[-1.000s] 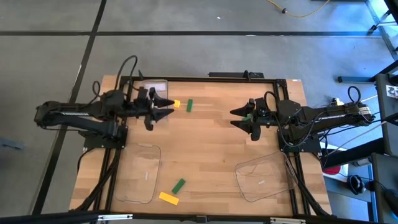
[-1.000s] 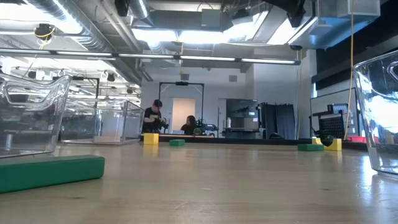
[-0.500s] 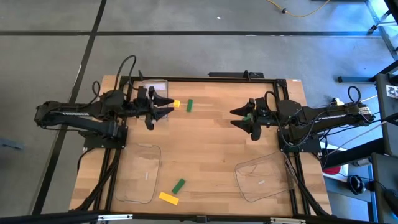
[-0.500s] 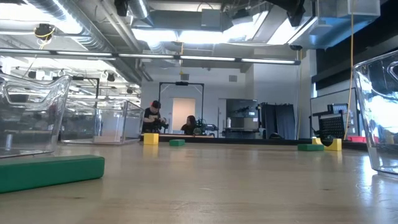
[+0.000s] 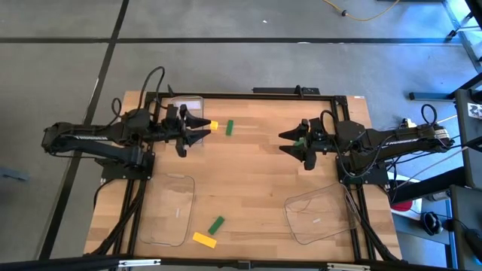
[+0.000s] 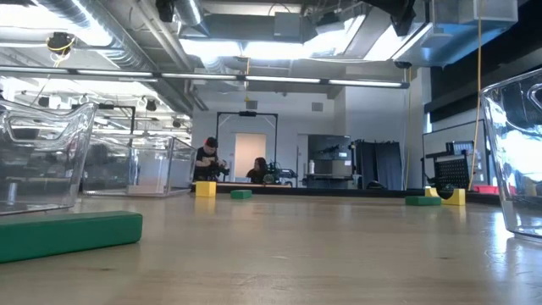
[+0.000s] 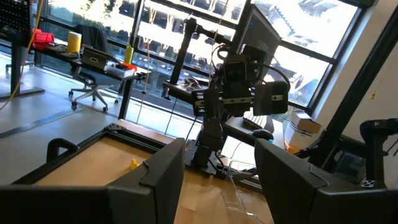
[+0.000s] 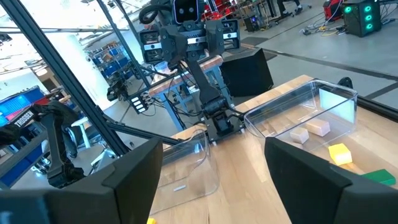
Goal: Sort & place blocks by color
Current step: Put the right green block into the bottom right transparent bin
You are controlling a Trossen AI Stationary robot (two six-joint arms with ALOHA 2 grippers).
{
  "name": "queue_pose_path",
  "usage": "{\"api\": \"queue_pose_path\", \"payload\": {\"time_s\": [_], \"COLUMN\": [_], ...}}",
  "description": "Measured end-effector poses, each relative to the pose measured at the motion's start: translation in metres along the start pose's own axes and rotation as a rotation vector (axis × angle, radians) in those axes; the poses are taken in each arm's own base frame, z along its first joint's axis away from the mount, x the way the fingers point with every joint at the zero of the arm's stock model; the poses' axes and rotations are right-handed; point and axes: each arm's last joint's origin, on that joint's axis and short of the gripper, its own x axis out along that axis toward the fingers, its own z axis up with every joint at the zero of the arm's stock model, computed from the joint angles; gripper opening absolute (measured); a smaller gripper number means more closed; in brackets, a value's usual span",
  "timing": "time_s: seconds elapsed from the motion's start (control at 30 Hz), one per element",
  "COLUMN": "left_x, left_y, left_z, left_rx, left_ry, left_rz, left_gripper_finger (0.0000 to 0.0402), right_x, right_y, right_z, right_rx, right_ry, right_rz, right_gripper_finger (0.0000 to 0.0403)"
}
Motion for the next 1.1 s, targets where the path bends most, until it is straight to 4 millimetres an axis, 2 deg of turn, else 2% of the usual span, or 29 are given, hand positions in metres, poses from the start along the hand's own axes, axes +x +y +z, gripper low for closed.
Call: {"api": "queue_pose_path", "payload": {"time_s": [0.23, 0.3, 0.4, 0.57, 0.7, 0.83, 1.1], "left_x": [0.0, 0.0, 0.0, 0.0, 0.0, 0.0, 0.0], "left_y": [0.001, 0.001, 0.001, 0.001, 0.001, 0.001, 0.001], "left_z": [0.0, 0.0, 0.0, 0.001, 0.001, 0.001, 0.001], "left_rx": [0.0, 0.0, -0.001, -0.006, -0.007, -0.007, -0.008], "left_ry": [-0.011, -0.01, -0.01, -0.016, -0.017, -0.017, -0.017], "left_rz": [0.031, 0.03, 0.031, 0.032, 0.032, 0.032, 0.032], "left_gripper_finger": [0.0186, 0.0186, 0.0186, 0.0186, 0.0186, 0.0186, 0.0186], "right_x": [0.0, 0.0, 0.001, -0.005, -0.007, 0.0, 0.015], "right_y": [-0.002, -0.005, -0.018, -0.055, -0.082, -0.103, -0.132], "right_z": [0.001, 0.0, -0.006, -0.036, -0.065, -0.087, -0.117], "right_rx": [0.004, 0.05, 0.197, 0.422, 0.553, 0.632, 0.673], "right_ry": [-0.035, -0.038, 0.029, 0.244, 0.324, 0.263, 0.24], "right_rz": [-0.077, -0.154, -0.38, -0.821, -1.111, -1.25, -1.36], "right_gripper_finger": [0.0284, 0.0284, 0.0284, 0.0284, 0.0284, 0.0284, 0.0284]}}
